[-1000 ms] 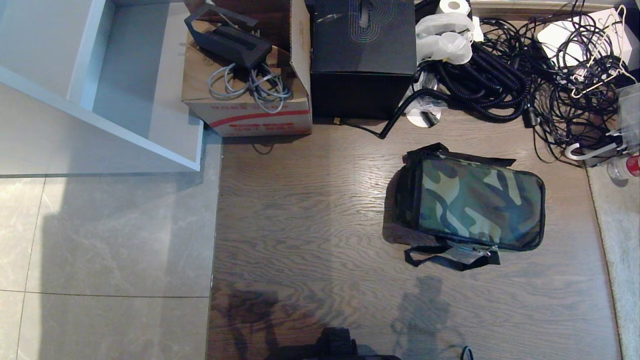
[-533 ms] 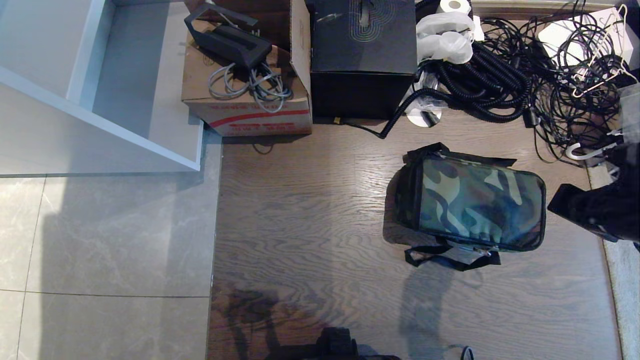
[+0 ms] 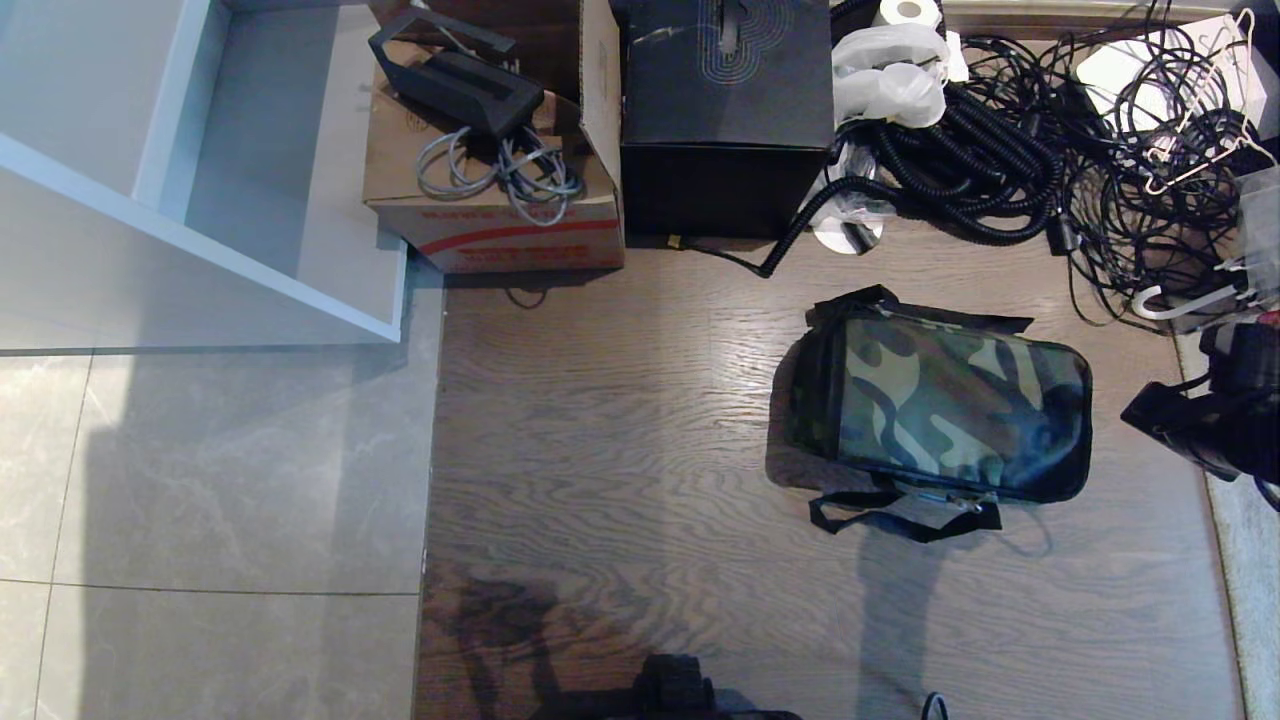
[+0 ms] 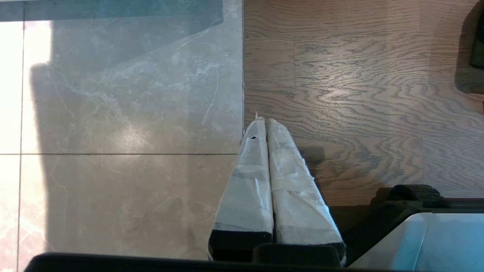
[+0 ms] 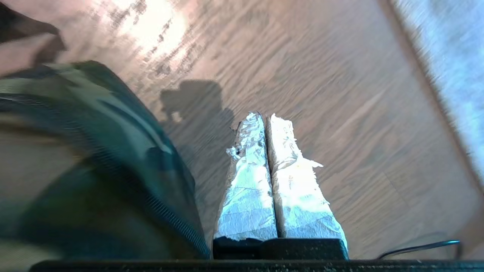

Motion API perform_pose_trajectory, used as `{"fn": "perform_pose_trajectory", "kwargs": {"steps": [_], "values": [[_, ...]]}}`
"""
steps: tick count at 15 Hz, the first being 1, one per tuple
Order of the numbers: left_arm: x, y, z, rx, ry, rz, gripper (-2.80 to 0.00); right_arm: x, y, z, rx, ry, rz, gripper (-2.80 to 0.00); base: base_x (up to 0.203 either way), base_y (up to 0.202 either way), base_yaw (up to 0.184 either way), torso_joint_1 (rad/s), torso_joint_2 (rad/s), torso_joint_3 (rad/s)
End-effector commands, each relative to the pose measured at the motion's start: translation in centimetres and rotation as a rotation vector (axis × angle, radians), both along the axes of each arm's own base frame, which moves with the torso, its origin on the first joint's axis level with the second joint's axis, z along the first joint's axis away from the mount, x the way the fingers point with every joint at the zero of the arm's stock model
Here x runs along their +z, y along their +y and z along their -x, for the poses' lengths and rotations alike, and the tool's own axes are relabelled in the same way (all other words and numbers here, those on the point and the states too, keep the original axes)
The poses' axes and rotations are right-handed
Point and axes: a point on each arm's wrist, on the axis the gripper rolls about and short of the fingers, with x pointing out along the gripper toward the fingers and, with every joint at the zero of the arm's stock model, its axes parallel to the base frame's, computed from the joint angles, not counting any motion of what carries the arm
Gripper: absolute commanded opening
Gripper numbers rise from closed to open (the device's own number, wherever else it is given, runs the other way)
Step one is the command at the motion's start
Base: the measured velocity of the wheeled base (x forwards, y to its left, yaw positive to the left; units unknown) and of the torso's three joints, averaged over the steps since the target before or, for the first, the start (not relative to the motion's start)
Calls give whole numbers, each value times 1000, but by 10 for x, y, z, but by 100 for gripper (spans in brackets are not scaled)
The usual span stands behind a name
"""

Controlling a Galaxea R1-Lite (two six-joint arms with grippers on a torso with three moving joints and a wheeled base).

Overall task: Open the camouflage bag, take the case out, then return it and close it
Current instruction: Open the top of the storage box

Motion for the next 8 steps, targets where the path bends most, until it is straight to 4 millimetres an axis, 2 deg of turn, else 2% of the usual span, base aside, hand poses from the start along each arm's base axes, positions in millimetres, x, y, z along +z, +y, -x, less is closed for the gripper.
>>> {"fn": "perform_pose_trajectory", "kwargs": {"steps": [1, 6, 8], "values": [[0, 0, 0, 0, 0, 0, -280, -29, -1, -10, -3, -8, -69, -280, 0, 0, 0, 0, 0, 0], [0, 0, 0, 0, 0, -1, -280, -53, 19, -42, -20, -205, -263, -280, 0, 0, 0, 0, 0, 0], [0, 0, 0, 0, 0, -1, -280, -55, 34, -51, -39, -301, -411, -280, 0, 0, 0, 0, 0, 0]]}}
